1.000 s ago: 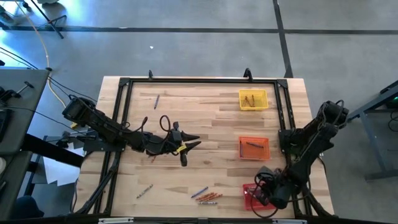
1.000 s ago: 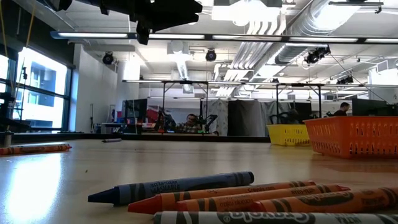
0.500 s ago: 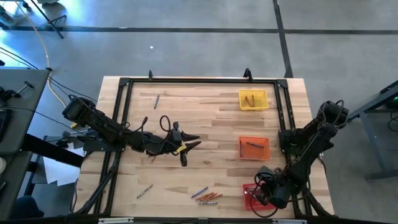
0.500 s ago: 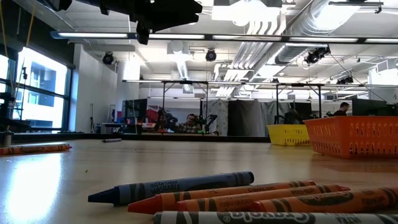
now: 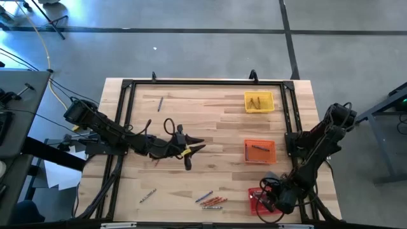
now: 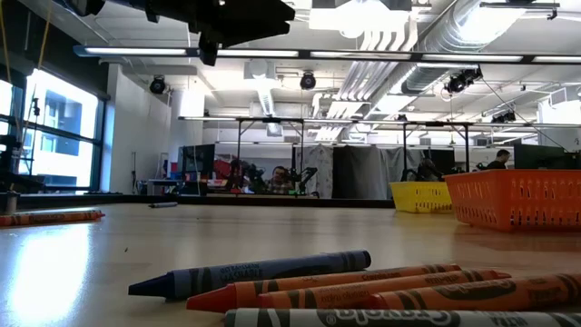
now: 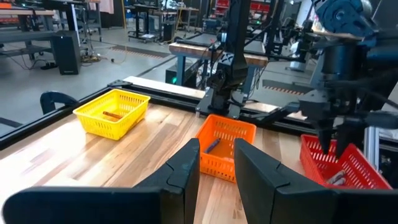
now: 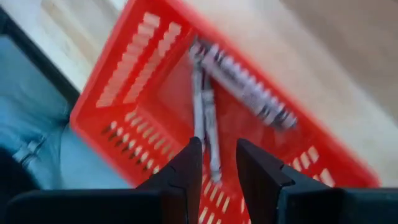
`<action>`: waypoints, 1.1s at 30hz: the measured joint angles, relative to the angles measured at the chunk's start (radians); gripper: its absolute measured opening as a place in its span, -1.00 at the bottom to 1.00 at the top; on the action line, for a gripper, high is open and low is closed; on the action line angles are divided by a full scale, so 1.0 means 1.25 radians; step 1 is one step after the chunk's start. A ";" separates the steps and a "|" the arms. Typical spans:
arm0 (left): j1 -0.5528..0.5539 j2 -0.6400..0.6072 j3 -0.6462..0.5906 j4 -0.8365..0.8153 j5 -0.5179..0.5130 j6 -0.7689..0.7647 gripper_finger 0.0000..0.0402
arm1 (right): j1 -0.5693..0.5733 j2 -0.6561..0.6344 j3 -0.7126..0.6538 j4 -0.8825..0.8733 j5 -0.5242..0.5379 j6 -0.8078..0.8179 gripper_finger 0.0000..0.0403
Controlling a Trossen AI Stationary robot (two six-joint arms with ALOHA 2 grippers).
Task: Sort crayons
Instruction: Put the blue crayon into the orange bin
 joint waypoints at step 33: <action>0.503 -0.044 -0.001 -0.964 0.183 -0.257 -0.58 | -0.489 -0.151 0.000 0.115 0.299 -0.832 -0.53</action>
